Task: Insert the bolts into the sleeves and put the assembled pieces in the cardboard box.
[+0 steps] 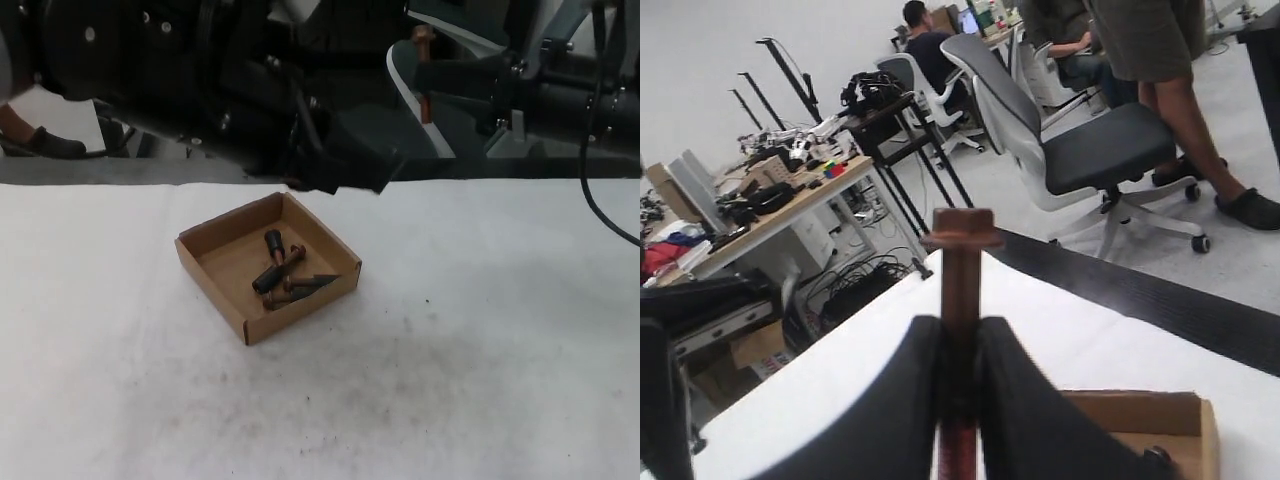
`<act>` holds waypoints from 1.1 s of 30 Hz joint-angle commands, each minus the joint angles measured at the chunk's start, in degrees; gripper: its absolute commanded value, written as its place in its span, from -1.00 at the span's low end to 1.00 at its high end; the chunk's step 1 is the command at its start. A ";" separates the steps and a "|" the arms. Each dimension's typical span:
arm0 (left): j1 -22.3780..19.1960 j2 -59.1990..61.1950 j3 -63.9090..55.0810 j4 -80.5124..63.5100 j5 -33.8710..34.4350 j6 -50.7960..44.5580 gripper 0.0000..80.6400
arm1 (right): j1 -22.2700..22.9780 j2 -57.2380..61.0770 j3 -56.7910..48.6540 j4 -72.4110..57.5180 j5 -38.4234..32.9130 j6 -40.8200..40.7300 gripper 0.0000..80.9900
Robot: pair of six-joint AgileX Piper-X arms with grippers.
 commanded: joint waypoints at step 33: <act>1.89 -0.52 10.77 -27.96 5.51 -4.28 -0.98 | 3.58 -0.77 -0.34 -12.52 -8.62 11.22 -0.99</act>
